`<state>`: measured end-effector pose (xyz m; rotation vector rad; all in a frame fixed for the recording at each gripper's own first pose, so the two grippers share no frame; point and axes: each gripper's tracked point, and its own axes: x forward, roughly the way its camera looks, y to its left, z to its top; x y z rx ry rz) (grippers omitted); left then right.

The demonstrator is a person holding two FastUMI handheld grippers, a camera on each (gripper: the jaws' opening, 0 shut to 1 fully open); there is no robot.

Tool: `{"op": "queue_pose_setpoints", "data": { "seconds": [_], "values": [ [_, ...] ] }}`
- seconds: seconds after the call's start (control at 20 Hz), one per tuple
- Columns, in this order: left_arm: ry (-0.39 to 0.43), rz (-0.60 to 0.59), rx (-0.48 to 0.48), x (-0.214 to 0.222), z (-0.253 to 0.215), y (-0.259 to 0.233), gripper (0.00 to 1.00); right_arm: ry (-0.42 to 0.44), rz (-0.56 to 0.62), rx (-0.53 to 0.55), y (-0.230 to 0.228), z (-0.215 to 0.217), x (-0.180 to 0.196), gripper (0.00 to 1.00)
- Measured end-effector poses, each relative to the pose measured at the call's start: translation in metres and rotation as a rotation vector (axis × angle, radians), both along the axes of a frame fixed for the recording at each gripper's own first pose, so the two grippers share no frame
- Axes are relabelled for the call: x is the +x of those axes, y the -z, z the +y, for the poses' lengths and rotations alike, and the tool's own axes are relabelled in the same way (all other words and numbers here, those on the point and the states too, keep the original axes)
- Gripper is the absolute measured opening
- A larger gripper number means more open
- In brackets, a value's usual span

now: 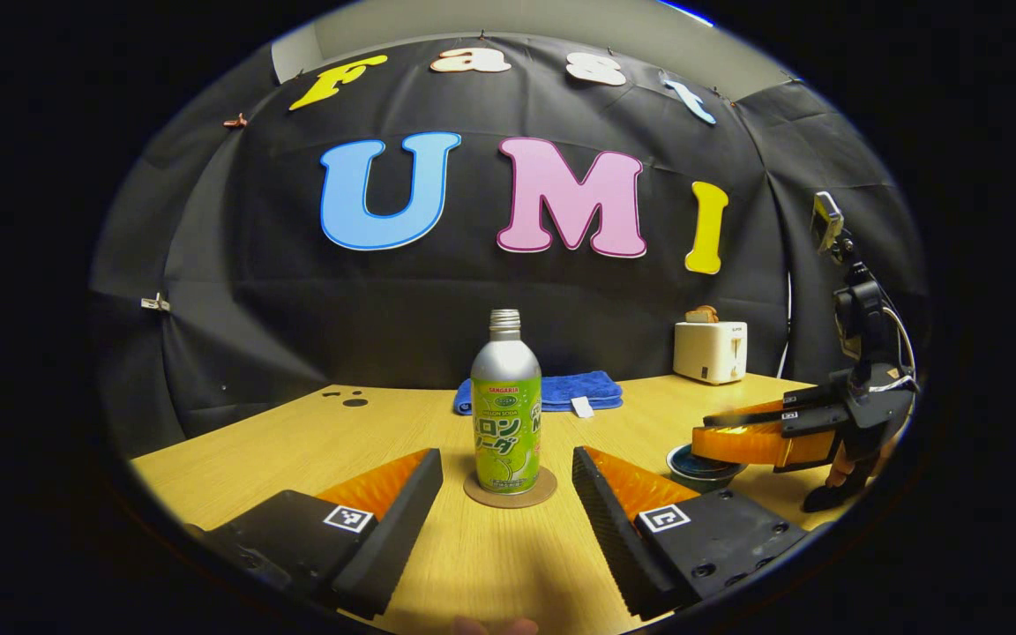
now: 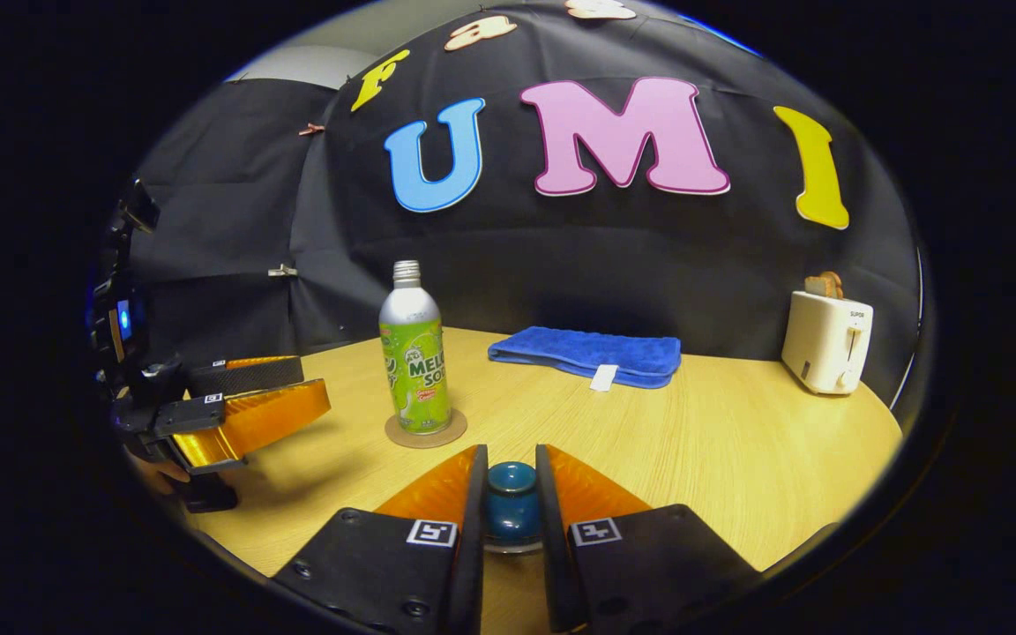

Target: Open the teacup lid with one hand, grasp the water bottle and pour water into the teacup with the other hand; after pouring, place the water bottle on the coaster and then close the teacup lid.

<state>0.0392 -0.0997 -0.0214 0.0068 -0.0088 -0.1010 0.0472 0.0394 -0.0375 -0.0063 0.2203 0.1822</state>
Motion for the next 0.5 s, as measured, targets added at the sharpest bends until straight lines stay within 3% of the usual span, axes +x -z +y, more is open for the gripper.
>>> {"op": "queue_pose_setpoints", "data": {
  "seconds": [0.1,0.3,0.4,0.5],
  "values": [
    [0.001,0.000,0.000,0.000,0.000,0.000,0.94,-0.003,0.005,-0.005,0.000,0.001,-0.002,0.36],
    [0.002,0.000,0.000,0.001,0.000,0.000,0.94,-0.013,-0.002,0.012,-0.002,0.002,-0.007,0.53],
    [0.002,-0.001,-0.001,0.001,0.000,0.000,0.94,-0.005,-0.065,0.032,-0.014,-0.001,-0.012,0.61],
    [0.003,-0.001,0.000,0.001,0.000,0.000,0.94,0.007,-0.160,0.048,-0.030,-0.005,-0.021,0.78]
  ]
}}
